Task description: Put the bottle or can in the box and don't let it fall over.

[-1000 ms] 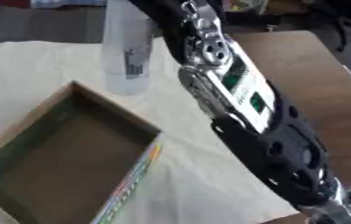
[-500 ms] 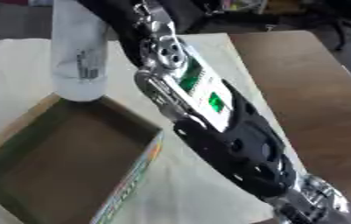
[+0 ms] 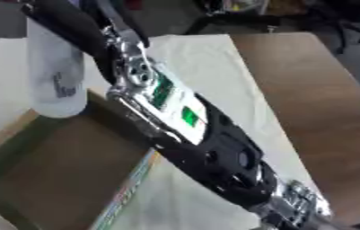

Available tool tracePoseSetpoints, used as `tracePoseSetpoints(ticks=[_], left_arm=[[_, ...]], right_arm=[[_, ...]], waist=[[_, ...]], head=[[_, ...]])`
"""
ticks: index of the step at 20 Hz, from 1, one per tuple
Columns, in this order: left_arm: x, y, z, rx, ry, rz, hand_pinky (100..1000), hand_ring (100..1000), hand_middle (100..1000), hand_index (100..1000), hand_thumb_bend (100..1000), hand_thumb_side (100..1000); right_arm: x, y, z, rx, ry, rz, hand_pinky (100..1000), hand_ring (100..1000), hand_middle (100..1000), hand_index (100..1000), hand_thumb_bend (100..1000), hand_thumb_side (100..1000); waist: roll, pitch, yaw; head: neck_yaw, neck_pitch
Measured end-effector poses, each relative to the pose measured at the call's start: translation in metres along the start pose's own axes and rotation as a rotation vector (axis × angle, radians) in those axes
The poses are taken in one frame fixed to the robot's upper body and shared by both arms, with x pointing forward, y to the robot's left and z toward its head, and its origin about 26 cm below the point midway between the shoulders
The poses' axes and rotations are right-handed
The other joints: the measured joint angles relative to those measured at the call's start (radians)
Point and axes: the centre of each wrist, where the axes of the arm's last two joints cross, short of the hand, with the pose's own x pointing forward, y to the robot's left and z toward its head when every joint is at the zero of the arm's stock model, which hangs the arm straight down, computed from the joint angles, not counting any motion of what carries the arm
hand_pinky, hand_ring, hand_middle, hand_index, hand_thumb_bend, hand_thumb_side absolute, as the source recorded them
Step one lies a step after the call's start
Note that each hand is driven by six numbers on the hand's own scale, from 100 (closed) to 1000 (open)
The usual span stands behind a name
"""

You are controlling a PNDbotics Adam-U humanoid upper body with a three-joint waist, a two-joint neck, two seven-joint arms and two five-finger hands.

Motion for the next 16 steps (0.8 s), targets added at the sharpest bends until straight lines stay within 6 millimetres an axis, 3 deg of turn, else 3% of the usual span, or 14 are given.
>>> tracePoseSetpoints(ticks=[4, 8, 12, 13, 16], left_arm=[[-0.002, 0.011, 0.0, 0.047, -0.012, -0.008, 1000, 1000, 1000, 676, 100, 643], [-0.002, 0.014, 0.0, 0.063, -0.02, -0.008, 1000, 1000, 1000, 676, 100, 644], [-0.003, 0.016, 0.001, 0.073, -0.018, -0.008, 1000, 1000, 1000, 676, 100, 646], [-0.003, 0.017, 0.001, 0.075, -0.019, -0.008, 1000, 1000, 1000, 676, 100, 647], [-0.003, 0.018, 0.0, 0.079, -0.02, -0.009, 1000, 1000, 1000, 676, 100, 645]], right_arm=[[-0.021, 0.003, 0.0, 0.012, 0.011, 0.006, 877, 521, 512, 194, 100, 470], [-0.037, 0.007, 0.002, 0.042, 0.037, 0.022, 904, 727, 632, 326, 100, 470], [-0.048, 0.01, 0.003, 0.079, 0.063, 0.056, 963, 991, 920, 642, 100, 447], [-0.05, 0.01, 0.004, 0.092, 0.071, 0.069, 982, 1000, 973, 692, 100, 470], [-0.056, 0.014, 0.007, 0.138, 0.103, 0.12, 1000, 1000, 1000, 790, 100, 470]], waist=[[0.0, 0.001, -0.001], [-0.001, 0.001, -0.006], [-0.002, 0.001, -0.011], [-0.003, 0.001, -0.012], [-0.006, 0.001, -0.016]], head=[[0.001, -0.001], [0.01, -0.001], [0.018, -0.003], [0.019, -0.004], [0.023, -0.006]])
